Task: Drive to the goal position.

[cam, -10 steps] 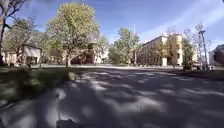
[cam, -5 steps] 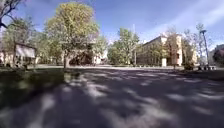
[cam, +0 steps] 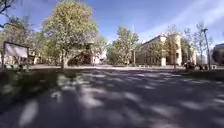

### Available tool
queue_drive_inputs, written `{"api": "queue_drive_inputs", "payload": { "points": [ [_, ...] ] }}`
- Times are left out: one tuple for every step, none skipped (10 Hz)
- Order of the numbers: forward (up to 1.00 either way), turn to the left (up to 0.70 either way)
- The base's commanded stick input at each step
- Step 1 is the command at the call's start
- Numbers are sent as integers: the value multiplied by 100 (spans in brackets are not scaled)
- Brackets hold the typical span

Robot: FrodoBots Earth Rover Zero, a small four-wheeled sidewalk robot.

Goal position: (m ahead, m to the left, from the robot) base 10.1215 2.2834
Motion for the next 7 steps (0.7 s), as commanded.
{"api": "queue_drive_inputs", "payload": {
  "points": [
    [85,0],
    [85,0],
    [85,0],
    [85,0],
    [85,0],
    [85,0],
    [85,0]
  ]
}}
